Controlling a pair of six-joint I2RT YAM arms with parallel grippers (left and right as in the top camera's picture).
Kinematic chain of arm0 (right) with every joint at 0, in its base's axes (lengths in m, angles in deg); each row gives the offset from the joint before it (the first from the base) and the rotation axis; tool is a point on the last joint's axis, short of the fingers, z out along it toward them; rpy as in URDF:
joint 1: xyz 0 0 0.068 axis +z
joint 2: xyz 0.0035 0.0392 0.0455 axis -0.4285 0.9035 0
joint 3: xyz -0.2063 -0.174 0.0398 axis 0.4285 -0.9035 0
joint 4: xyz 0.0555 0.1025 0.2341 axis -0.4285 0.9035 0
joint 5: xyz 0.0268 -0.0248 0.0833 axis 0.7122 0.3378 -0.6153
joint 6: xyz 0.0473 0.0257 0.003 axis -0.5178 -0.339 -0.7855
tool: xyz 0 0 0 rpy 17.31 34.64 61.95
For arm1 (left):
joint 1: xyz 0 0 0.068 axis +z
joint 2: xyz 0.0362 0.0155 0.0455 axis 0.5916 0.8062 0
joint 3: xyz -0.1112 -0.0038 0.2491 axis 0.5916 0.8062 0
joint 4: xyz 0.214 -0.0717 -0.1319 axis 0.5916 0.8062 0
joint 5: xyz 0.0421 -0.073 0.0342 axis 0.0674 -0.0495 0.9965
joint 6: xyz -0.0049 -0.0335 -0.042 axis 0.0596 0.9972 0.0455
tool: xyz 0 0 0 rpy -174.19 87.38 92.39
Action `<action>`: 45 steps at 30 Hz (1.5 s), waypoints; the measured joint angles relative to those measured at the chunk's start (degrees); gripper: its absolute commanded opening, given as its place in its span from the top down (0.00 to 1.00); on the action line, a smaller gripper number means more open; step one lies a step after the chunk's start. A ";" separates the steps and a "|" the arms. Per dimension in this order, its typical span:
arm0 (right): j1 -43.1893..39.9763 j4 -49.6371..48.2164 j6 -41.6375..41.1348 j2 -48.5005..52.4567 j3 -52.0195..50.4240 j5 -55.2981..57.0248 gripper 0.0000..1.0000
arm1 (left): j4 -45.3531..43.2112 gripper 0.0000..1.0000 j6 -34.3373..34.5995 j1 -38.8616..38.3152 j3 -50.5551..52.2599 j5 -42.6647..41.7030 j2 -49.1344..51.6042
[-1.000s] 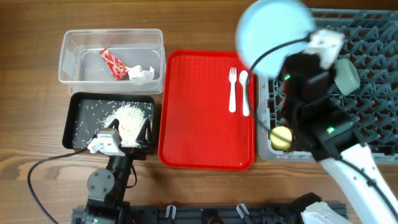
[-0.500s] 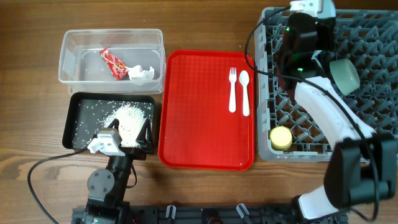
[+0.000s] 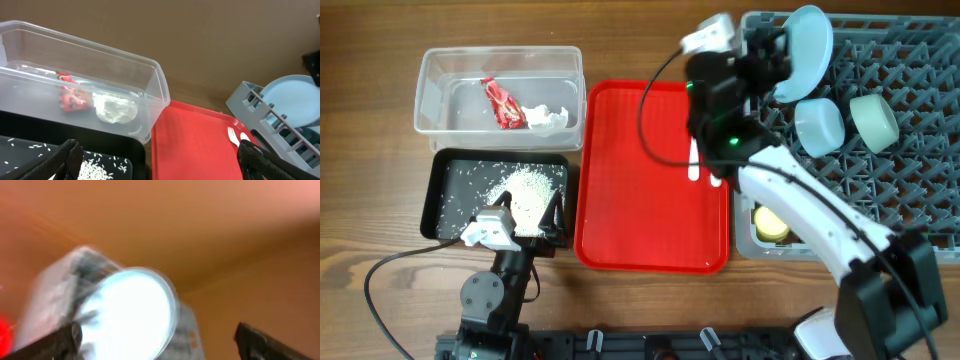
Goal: Sort waste into correct bins and load items into the dishwasher rack
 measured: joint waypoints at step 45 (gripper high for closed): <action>-19.45 30.10 -47.78 -4.44 -0.22 -42.82 0.96 | 0.00 0.00 0.00 0.00 0.00 0.02 0.00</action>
